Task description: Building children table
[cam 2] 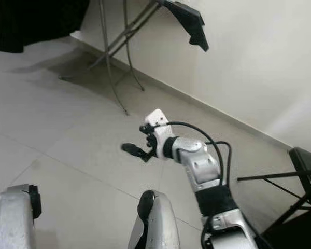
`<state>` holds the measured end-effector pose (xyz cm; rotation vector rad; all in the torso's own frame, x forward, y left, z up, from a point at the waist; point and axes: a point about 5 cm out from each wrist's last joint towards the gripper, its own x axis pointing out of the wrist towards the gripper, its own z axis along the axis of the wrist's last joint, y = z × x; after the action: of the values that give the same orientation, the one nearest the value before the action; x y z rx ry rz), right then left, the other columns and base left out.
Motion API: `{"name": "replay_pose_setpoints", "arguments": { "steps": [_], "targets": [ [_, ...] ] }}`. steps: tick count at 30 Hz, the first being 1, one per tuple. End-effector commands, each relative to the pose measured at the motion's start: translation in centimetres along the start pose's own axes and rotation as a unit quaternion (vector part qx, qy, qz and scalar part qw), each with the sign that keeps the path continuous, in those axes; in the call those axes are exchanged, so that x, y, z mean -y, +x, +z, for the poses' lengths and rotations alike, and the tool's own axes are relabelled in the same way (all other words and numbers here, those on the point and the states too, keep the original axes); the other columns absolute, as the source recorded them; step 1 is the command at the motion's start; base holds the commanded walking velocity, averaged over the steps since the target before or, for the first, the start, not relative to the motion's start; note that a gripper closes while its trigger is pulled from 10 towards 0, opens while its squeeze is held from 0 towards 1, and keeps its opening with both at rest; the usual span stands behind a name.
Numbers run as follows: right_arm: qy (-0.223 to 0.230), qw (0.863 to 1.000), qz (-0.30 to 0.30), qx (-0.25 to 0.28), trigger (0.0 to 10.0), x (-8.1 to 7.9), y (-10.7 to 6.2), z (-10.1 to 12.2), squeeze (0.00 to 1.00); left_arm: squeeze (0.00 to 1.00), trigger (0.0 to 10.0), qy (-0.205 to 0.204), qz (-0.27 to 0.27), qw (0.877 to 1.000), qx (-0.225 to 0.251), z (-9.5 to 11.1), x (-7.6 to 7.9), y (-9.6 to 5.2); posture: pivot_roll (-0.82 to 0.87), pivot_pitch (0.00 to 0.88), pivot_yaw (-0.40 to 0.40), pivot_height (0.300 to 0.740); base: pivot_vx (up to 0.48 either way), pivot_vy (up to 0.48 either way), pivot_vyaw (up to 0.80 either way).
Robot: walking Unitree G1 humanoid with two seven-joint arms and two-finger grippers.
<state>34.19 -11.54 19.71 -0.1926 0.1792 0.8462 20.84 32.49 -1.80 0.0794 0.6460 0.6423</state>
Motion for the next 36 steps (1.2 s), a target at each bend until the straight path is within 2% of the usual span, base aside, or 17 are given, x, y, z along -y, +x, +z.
{"name": "replay_pose_setpoints", "arguments": {
  "steps": [1,2,5,6,9,11,13,14,16,19,22,23,25,29,31,33,36],
  "targets": [
    [0.019,0.999,-0.026,0.01,10.0,0.8,-0.6,-0.3,0.0,0.0,0.0,0.001,-0.011,1.0,0.003,-0.3,0.8,-0.2,-0.09,0.0,-0.329,0.3,0.0,0.0,0.0],
    [0.019,0.999,-0.026,0.01,10.0,0.8,-0.6,-0.3,0.0,0.0,0.0,0.001,-0.011,1.0,0.003,-0.3,0.8,-0.2,-0.09,0.0,-0.329,0.3,0.0,0.0,0.0],
    [0.027,0.999,-0.031,0.032,10.0,0.6,-0.3,0.0,0.0,0.0,0.0,0.016,0.022,0.993,0.114,5.3,-0.2,0.5,-0.07,0.0,-0.298,0.3,0.0,0.0,0.0],
    [0.037,0.997,-0.047,0.052,10.0,0.7,0.0,0.1,0.0,0.0,0.0,0.037,0.063,0.971,0.227,11.0,-1.3,0.1,-0.06,0.0,-0.273,0.3,0.0,0.0,0.0],
    [0.04,0.996,-0.053,0.057,10.0,0.7,0.0,0.2,0.0,0.0,0.0,0.041,0.075,0.962,0.258,12.6,-1.7,-0.1,-0.06,0.0,-0.27,0.3,0.0,0.0,0.0],
    [0.048,0.994,-0.065,0.07,10.0,0.6,0.4,0.3,0.0,0.0,0.0,0.056,0.089,0.939,0.328,16.3,-1.9,-1.0,-0.05,0.0,-0.243,0.3,0.0,0.0,0.0],
    [0.048,0.994,-0.065,0.07,10.0,0.6,0.4,0.3,0.0,0.0,0.0,0.056,0.089,0.939,0.328,16.3,-1.9,-1.0,-0.05,0.0,-0.243,0.3,0.0,0.0,0.0],
    [0.072,0.99,-0.076,0.092,10.0,0.2,0.8,0.5,0.0,0.0,0.0,0.057,0.096,0.898,0.425,21.4,-2.4,-2.9,-0.04,0.0,-0.224,0.3,0.0,0.0,0.0],
    [0.072,0.99,-0.076,0.092,10.0,0.2,0.8,0.5,0.0,0.0,0.0,0.057,0.096,0.898,0.425,21.4,-2.4,-2.9,-0.04,0.0,-0.224,0.3,0.0,0.0,0.0],
    [0.119,0.983,-0.05,0.129,10.0,-0.7,1.2,0.7,0.0,0.0,0.0,0.028,0.074,0.846,0.527,26.8,-2.5,-6.1,-0.02,0.0,-0.203,0.305,0.0,0.0,0.0],
    [0.129,0.981,-0.042,0.137,10.0,-0.9,1.3,0.7,0.0,0.0,0.0,0.018,0.062,0.833,0.549,27.9,-2.4,-7.0,-0.02,0.0,-0.2,0.31,0.0,0.0,0.0],
    [0.14,0.979,-0.018,0.149,10.0,-1.6,1.3,0.5,0.0,0.0,0.0,-0.043,-0.015,0.796,0.603,31.2,-1.5,-9.9,-0.01,0.0,-0.181,0.32,0.0,0.0,0.0],
    [0.14,0.979,-0.018,0.149,10.0,-1.6,1.3,0.5,0.0,0.0,0.0,-0.043,-0.015,0.796,0.603,31.2,-1.5,-9.9,-0.01,0.0,-0.181,0.32,0.0,0.0,0.0],
    [0.145,0.976,-0.005,0.161,10.0,-1.9,1.1,0.4,0.0,0.0,0.0,-0.088,-0.127,0.755,0.637,33.9,0.0,-13.0,0.0,0.0,-0.162,0.34,0.0,0.0,0.0],
    [0.145,0.976,-0.005,0.161,10.0,-1.9,1.1,0.4,0.0,0.0,0.0,-0.088,-0.127,0.755,0.637,33.9,0.0,-13.0,0.0,0.0,-0.162,0.34,0.0,0.0,0.0],
    [0.148,0.975,-0.004,0.164,10.0,-1.9,0.9,0.2,0.0,0.0,0.0,-0.119,-0.216,0.733,0.634,34.7,1.5,-14.4,-0.01,0.0,-0.147,0.35,0.0,0.0,0.0],
    [0.151,0.975,-0.005,0.164,10.0,-2.0,0.9,-0.1,0.0,0.0,0.0,-0.128,-0.255,0.722,0.631,34.7,2.3,-14.9,0.0,0.0,-0.14,0.355,0.0,0.0,0.0]
  ]
}}
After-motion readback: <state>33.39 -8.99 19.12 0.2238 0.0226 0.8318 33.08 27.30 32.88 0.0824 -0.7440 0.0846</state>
